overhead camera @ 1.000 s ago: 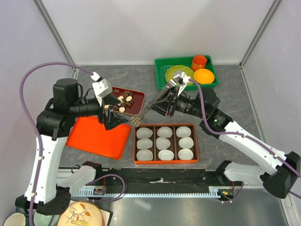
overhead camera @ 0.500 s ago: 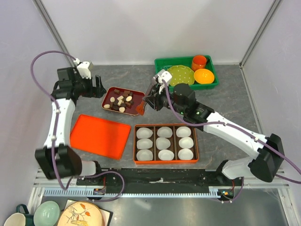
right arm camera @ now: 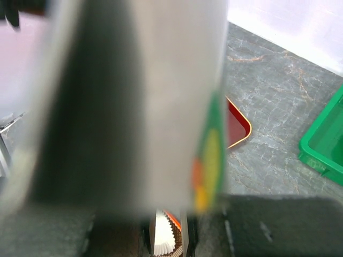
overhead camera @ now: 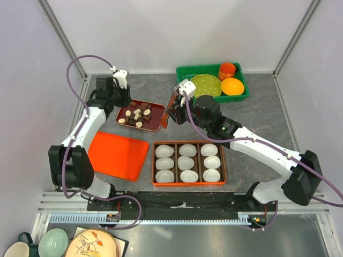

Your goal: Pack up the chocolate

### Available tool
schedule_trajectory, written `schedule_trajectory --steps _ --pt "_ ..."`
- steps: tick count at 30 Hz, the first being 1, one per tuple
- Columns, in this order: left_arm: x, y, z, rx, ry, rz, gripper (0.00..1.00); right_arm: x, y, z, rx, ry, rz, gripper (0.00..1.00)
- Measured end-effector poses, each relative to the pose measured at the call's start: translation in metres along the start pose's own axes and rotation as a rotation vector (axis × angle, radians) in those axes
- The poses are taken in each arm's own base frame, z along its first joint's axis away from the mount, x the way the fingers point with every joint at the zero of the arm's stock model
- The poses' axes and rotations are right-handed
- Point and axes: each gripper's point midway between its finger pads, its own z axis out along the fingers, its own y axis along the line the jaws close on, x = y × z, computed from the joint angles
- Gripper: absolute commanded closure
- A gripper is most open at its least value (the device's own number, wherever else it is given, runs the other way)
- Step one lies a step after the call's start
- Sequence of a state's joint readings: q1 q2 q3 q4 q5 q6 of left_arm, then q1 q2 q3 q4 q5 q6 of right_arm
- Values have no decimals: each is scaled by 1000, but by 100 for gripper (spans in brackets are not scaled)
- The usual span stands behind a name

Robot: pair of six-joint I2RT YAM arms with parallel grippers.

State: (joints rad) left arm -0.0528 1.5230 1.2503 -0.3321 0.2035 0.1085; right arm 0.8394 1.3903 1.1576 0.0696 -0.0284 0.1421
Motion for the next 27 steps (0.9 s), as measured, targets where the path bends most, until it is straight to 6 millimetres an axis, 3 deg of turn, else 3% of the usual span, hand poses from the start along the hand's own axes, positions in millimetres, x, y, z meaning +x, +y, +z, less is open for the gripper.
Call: schedule_trajectory --steps 3,6,10,15,21,27 --pt "19 -17 4 -16 31 53 57 -5 1 -5 -2 -13 0 86" --pt "31 -19 15 -65 70 85 56 -13 2 -10 -5 -34 1 86" --pt "47 6 37 -191 134 90 57 -17 4 -13 -11 -45 3 85" --pt "70 37 61 -346 211 99 59 -3 4 -14 -18 -17 15 85" --pt "70 55 76 -411 218 94 60 11 2 -14 -19 13 25 83" --pt "59 88 87 -464 202 53 60 12 3 -14 -21 15 31 83"
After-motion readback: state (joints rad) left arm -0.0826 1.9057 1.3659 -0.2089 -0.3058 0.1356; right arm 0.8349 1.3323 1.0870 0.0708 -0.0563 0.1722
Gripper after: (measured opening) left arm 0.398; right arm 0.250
